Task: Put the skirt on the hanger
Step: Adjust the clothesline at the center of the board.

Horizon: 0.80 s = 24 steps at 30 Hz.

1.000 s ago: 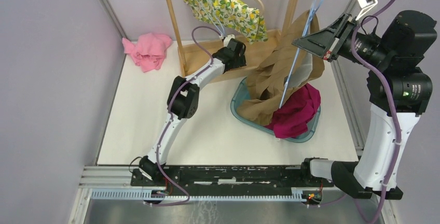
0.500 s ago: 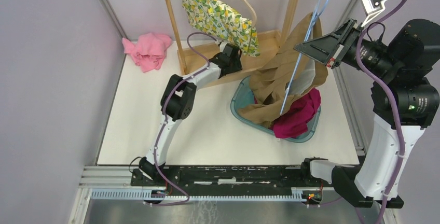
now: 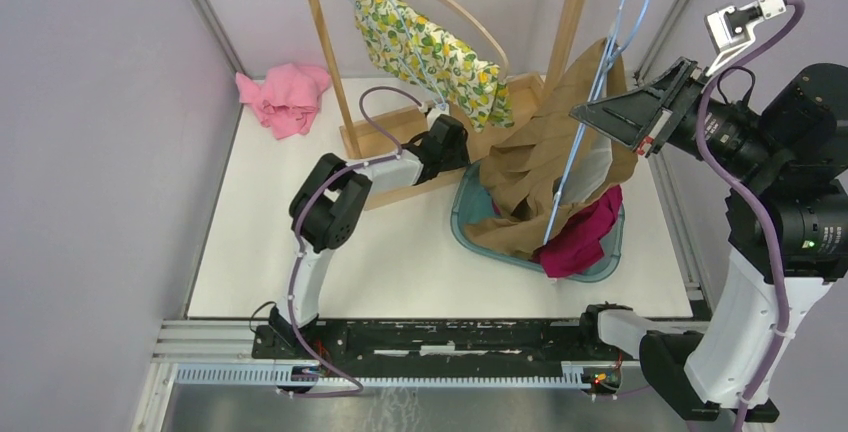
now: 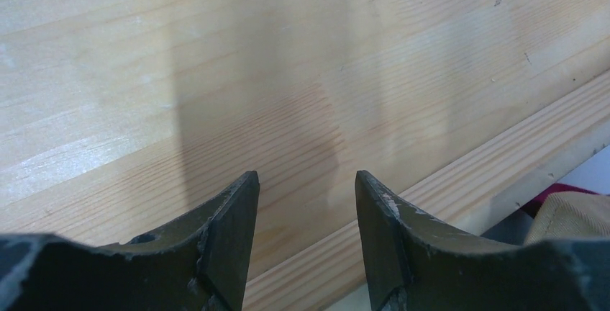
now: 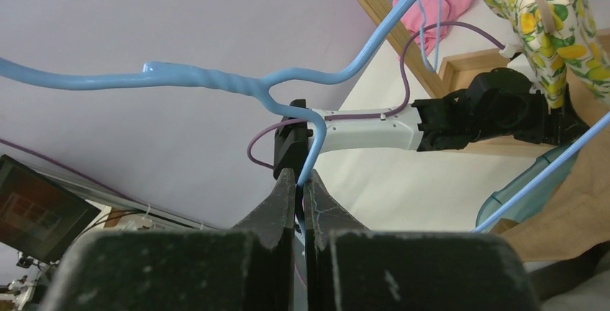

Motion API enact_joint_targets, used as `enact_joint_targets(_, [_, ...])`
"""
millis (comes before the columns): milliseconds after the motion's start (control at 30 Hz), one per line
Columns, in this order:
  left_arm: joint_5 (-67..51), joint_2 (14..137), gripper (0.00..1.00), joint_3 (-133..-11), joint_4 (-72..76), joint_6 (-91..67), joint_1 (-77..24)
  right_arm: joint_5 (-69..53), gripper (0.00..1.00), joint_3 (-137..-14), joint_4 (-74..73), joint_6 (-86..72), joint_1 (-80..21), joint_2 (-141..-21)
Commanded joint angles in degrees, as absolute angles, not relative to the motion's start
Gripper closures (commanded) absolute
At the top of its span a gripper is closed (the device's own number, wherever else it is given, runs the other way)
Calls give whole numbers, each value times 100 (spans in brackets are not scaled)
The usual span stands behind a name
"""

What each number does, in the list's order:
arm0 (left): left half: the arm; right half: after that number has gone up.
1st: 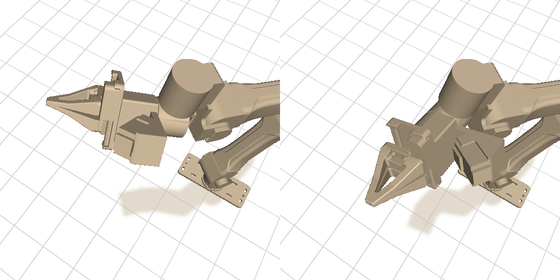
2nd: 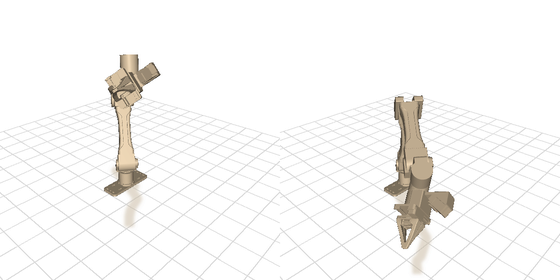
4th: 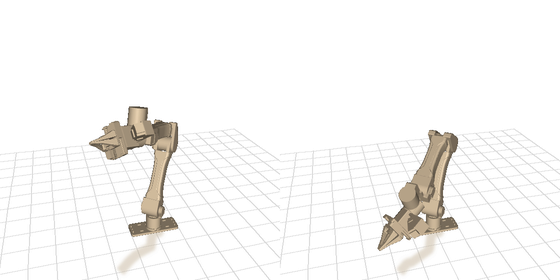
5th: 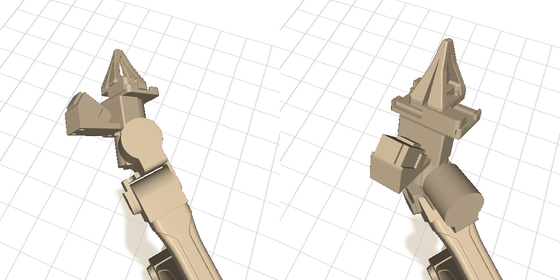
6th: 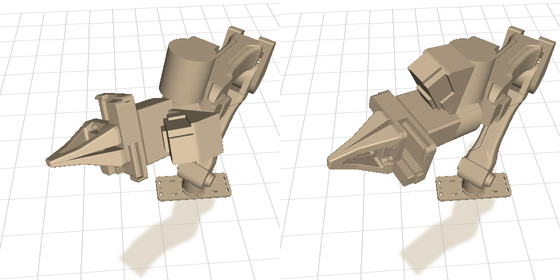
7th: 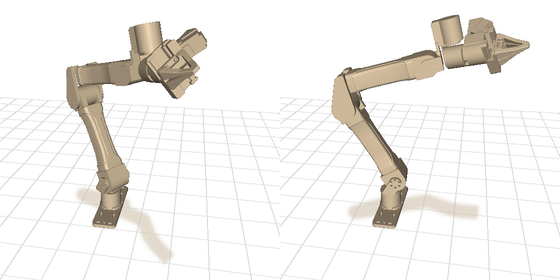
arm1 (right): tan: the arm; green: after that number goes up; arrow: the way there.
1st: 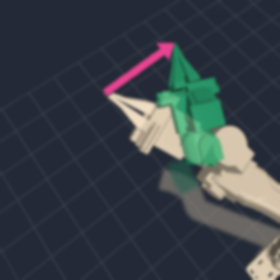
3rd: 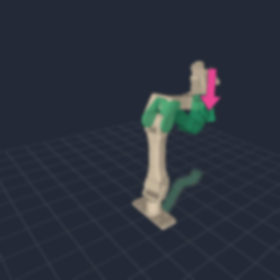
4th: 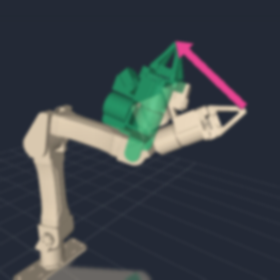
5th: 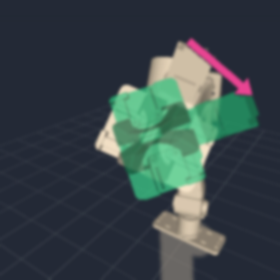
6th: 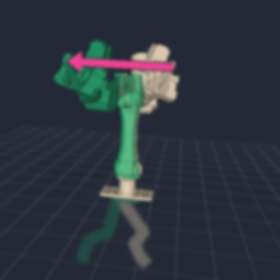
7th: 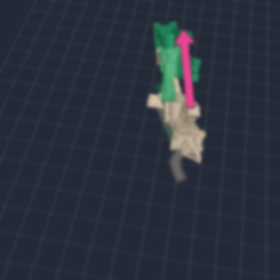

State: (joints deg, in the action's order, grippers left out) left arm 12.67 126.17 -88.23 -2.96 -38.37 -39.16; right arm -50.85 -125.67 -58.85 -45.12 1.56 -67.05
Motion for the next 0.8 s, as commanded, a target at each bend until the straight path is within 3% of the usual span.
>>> enact_joint_targets(0, [965,12404,41,-7970,-955,-3632,-4330,-5150,99,-12756,-5483,-4351,163,-6596])
enact_joint_targets(300, [1084,11447,41,-6415,-563,-3530,-4262,-5401,99,-12161,-4978,-4310,167,-6939])
enact_joint_targets(467, [1060,10916,41,-5841,-459,-3492,-3964,-6095,99,-11291,-3161,-5086,167,-7378])
enact_joint_targets(767, [1056,10203,41,-5218,-405,-3415,-3315,-6722,99,-12496,-1953,-5845,191,-9132])
